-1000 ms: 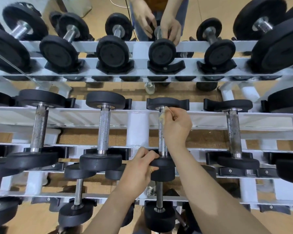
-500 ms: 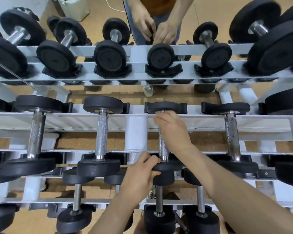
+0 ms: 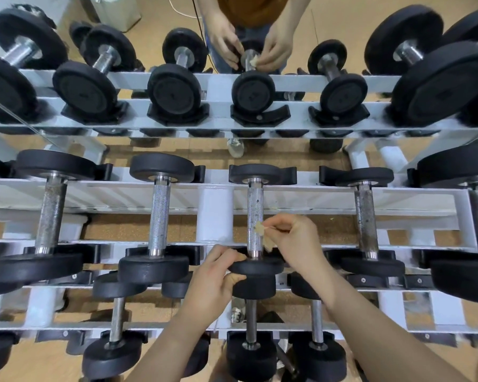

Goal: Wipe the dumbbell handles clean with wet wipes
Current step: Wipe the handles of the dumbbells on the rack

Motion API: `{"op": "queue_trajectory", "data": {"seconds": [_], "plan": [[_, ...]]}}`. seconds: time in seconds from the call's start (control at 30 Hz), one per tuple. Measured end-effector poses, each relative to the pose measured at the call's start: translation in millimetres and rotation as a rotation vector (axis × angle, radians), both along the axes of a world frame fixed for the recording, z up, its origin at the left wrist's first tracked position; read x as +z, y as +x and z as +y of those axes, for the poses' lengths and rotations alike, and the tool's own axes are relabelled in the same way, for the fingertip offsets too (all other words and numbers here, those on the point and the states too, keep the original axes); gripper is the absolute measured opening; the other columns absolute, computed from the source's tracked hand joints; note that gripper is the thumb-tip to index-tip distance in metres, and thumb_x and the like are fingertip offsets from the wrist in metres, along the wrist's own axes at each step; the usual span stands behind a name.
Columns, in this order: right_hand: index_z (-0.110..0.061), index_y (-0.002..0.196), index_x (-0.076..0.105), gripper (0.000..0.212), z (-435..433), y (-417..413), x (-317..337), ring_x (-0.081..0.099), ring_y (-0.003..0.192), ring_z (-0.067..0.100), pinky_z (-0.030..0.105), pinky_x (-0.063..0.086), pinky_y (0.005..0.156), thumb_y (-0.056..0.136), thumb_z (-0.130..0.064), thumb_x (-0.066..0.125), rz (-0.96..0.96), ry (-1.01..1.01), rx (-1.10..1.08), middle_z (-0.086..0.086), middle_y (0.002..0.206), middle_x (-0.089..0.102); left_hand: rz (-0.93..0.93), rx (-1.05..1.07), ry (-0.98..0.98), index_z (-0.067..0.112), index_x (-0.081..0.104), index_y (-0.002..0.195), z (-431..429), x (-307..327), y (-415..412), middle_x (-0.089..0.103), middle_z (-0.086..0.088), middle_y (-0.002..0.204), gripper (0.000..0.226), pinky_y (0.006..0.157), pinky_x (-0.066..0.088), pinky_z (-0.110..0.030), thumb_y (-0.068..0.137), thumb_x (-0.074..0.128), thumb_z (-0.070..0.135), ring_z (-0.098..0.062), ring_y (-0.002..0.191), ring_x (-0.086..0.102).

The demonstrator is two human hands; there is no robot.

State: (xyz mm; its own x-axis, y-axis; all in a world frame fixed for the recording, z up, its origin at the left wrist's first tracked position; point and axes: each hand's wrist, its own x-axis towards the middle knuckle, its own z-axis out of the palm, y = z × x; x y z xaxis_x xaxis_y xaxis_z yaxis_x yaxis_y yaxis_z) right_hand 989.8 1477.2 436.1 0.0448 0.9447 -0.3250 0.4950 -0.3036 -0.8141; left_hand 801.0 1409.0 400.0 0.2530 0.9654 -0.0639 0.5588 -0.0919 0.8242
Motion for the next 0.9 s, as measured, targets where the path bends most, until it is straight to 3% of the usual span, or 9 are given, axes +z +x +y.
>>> {"op": "queue_trajectory", "data": {"seconds": [0.17, 0.27, 0.4, 0.53, 0.6, 0.67, 0.73, 0.8, 0.9], "plan": [[-0.026, 0.084, 0.077, 0.01, -21.9, 12.9, -1.7, 0.065, 0.08, -0.001, 0.019, 0.052, 0.074, 0.085, -0.019, 0.07, -0.046, -0.226, 0.106, -0.015, 0.083, 0.072, 0.005, 0.021, 0.025, 0.03, 0.056, 0.11, -0.3, -3.0, -0.1, 0.046, 0.015, 0.099, 0.031, 0.072, 0.042, -0.01, 0.083, 0.06, 0.015, 0.004, 0.091, 0.051], [-0.027, 0.076, 0.077, 0.014, -17.6, 7.2, 5.5, 0.063, 0.074, 0.002, 0.028, 0.054, 0.072, 0.086, -0.027, 0.067, -0.279, -0.167, 0.2, -0.014, 0.076, 0.071, 0.02, 0.029, 0.022, 0.03, 0.056, 0.11, -2.1, -5.3, 1.5, 0.046, 0.016, 0.099, 0.031, 0.073, 0.045, -0.016, 0.083, 0.059, 0.014, 0.002, 0.09, 0.052], [-0.027, 0.086, 0.077, 0.013, -26.8, -11.8, 21.2, 0.063, 0.077, 0.003, 0.025, 0.052, 0.072, 0.088, -0.032, 0.066, -0.227, -0.075, 0.207, -0.012, 0.083, 0.073, 0.037, 0.041, 0.019, 0.025, 0.058, 0.106, -2.8, -3.3, 0.7, 0.046, 0.016, 0.098, 0.026, 0.071, 0.046, -0.021, 0.083, 0.058, 0.014, 0.0, 0.088, 0.052], [-0.023, 0.077, 0.074, 0.032, -30.4, -22.0, 29.5, 0.058, 0.067, 0.01, 0.029, 0.047, 0.06, 0.093, -0.042, 0.054, -0.294, -0.061, 0.381, -0.004, 0.072, 0.066, 0.045, 0.022, 0.005, 0.021, 0.061, 0.104, -0.6, 3.4, 4.0, 0.048, 0.012, 0.094, 0.025, 0.071, 0.045, -0.019, 0.083, 0.066, 0.007, -0.001, 0.088, 0.052], [-0.02, 0.076, 0.075, 0.029, -27.0, -3.9, 27.9, 0.058, 0.06, 0.01, 0.029, 0.045, 0.057, 0.092, -0.034, 0.055, -0.265, -0.153, 0.354, -0.002, 0.066, 0.067, 0.035, 0.036, -0.03, 0.024, 0.064, 0.105, 1.0, 7.5, 6.8, 0.049, 0.02, 0.095, 0.031, 0.074, 0.043, -0.012, 0.082, 0.072, 0.006, 0.003, 0.091, 0.053], [-0.016, 0.061, 0.071, 0.032, -23.9, 21.6, 25.3, 0.05, 0.05, 0.007, 0.028, 0.038, 0.054, 0.089, -0.023, 0.059, -0.199, -0.231, 0.245, -0.005, 0.053, 0.06, 0.042, 0.023, -0.056, 0.022, 0.068, 0.11, 4.0, 12.8, 13.2, 0.05, 0.024, 0.096, 0.032, 0.079, 0.038, -0.004, 0.082, 0.075, 0.011, 0.007, 0.091, 0.053], [-0.011, 0.055, 0.068, 0.032, -19.3, 32.4, 20.3, 0.044, 0.048, 0.004, 0.024, 0.035, 0.053, 0.086, -0.015, 0.062, -0.155, -0.286, 0.156, -0.005, 0.048, 0.054, 0.064, 0.004, -0.076, 0.021, 0.069, 0.113, 6.7, 18.9, 20.2, 0.053, 0.019, 0.098, 0.033, 0.082, 0.04, -0.006, 0.082, 0.076, 0.015, 0.004, 0.089, 0.054], [-0.002, 0.059, 0.067, 0.025, -11.2, 24.7, 7.4, 0.047, 0.051, 0.01, 0.027, 0.038, 0.055, 0.083, -0.01, 0.061, -0.262, -0.296, 0.17, 0.005, 0.053, 0.055, 0.096, 0.011, -0.107, 0.022, 0.068, 0.114, 7.5, 20.3, 24.0, 0.055, 0.015, 0.101, 0.033, 0.086, 0.045, -0.016, 0.082, 0.075, 0.016, -0.003, 0.092, 0.056], [-0.004, 0.072, 0.073, 0.017, -2.5, 8.7, -8.8, 0.063, 0.073, 0.02, 0.033, 0.054, 0.069, 0.081, -0.007, 0.059, -0.379, -0.313, 0.161, 0.01, 0.075, 0.07, 0.047, 0.04, -0.2, 0.026, 0.065, 0.114, 4.2, 22.0, 21.4, 0.056, 0.015, 0.107, 0.033, 0.093, 0.047, -0.021, 0.083, 0.073, 0.015, -0.003, 0.098, 0.057]]}}
